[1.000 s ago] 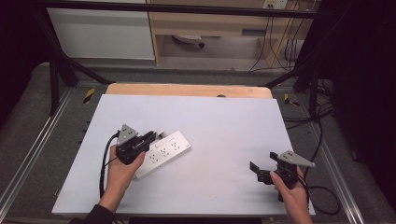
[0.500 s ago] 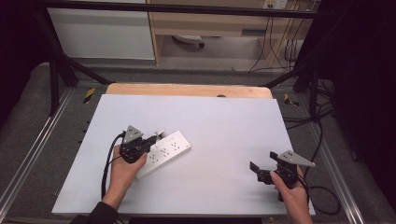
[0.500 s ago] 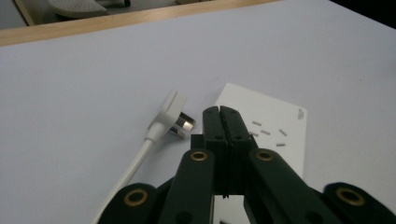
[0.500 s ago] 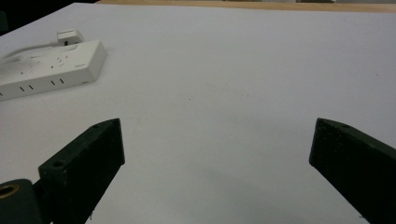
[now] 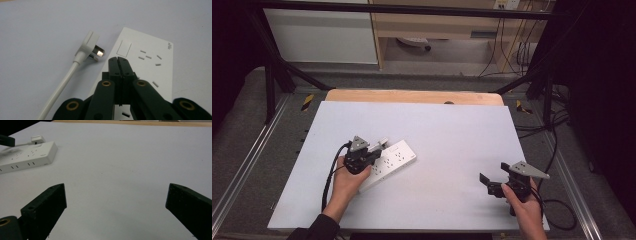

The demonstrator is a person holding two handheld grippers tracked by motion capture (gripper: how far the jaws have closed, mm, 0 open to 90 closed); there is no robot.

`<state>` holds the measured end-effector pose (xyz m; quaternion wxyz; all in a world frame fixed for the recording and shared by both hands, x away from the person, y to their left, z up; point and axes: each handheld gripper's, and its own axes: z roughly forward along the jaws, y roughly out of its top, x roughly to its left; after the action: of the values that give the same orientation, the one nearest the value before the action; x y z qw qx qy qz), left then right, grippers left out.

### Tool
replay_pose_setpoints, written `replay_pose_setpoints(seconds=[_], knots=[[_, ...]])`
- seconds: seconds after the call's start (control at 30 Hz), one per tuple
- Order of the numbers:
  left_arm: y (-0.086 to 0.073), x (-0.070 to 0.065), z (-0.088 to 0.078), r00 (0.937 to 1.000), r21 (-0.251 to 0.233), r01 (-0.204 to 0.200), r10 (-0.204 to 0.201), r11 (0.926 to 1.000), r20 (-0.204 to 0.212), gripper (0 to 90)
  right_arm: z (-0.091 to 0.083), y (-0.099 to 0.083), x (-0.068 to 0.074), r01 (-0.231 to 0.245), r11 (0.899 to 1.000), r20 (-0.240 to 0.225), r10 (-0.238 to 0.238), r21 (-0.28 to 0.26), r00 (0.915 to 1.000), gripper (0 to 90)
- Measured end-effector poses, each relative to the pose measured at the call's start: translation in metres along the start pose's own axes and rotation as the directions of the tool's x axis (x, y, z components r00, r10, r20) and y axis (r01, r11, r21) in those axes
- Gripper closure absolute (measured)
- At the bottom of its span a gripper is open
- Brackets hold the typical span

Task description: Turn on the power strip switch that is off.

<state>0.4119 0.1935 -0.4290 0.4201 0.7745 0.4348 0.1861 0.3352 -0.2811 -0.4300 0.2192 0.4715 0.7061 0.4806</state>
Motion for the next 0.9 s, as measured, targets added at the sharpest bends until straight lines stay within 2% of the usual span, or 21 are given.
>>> replay_pose_setpoints(seconds=[0.37, 0.57, 0.9], knots=[[-0.0008, 0.0001, 0.0056, 0.9999, 0.023, -0.012, 0.013, 0.9997, -0.007, 90.0, 0.0001, 0.0003, -0.0004, 0.003, 1.0, -0.001, -0.003, -0.002, 1.0, 3.7], [-0.0017, 0.001, 0.0058, 0.9991, 0.035, -0.028, 0.029, 0.999, -0.031, 90.0, 0.0001, 0.0004, -0.0002, 0.003, 1.0, -0.001, -0.003, -0.002, 1.0, 3.7], [-0.0021, 0.001, 0.006, 0.9996, 0.037, -0.016, 0.017, 0.9992, -0.024, 90.0, 0.0, 0.0004, -0.0002, 0.003, 1.0, -0.001, -0.003, -0.001, 1.0, 3.6]])
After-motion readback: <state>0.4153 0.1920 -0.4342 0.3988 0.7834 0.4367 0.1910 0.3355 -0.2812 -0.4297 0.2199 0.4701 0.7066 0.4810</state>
